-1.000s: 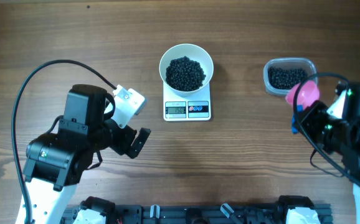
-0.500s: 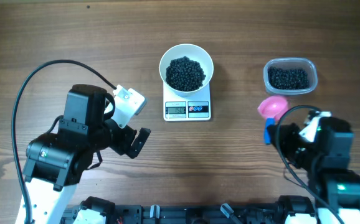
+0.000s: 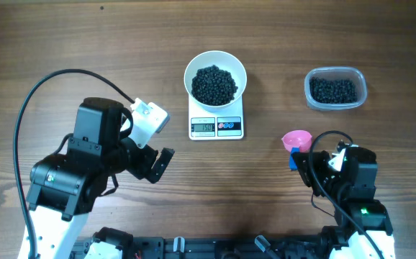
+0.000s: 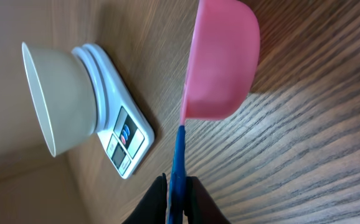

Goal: Scoop item into bowl and weigh 150g on scale
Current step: 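Carry the pink scoop down toward the front right of the table, then lower the scoop onto the table and open the right gripper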

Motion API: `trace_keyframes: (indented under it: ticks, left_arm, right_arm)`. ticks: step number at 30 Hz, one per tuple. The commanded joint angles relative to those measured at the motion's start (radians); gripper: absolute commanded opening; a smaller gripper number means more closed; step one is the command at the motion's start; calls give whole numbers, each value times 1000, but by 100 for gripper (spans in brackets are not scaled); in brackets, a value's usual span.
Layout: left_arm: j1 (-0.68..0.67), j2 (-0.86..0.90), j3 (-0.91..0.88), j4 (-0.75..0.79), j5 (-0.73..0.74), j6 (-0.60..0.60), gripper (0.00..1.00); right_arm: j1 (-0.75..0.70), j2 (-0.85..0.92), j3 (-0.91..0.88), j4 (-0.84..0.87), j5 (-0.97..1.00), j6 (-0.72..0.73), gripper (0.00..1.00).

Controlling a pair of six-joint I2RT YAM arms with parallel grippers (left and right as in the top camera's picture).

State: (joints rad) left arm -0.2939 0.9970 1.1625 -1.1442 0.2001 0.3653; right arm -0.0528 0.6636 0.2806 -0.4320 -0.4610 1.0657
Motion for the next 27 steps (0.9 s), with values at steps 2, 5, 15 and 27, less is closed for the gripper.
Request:
trace_keyframes:
  ticks: [2,5,15,27]
  left_arm:
    - [7,0,16,3,12,20,100]
    - [7,0,16,3,12,20,100]
    - [7,0,16,3,12,20,100]
    - [7,0,16,3,12,21,100]
  right_arm:
    - [3,-5,-11,5,87,68,18]
    - [3,-5,-11,3,88,90,31]
    - [3,-5,-11,-9,131,166,84]
    - [3,-5,-11,46,133,516,100]
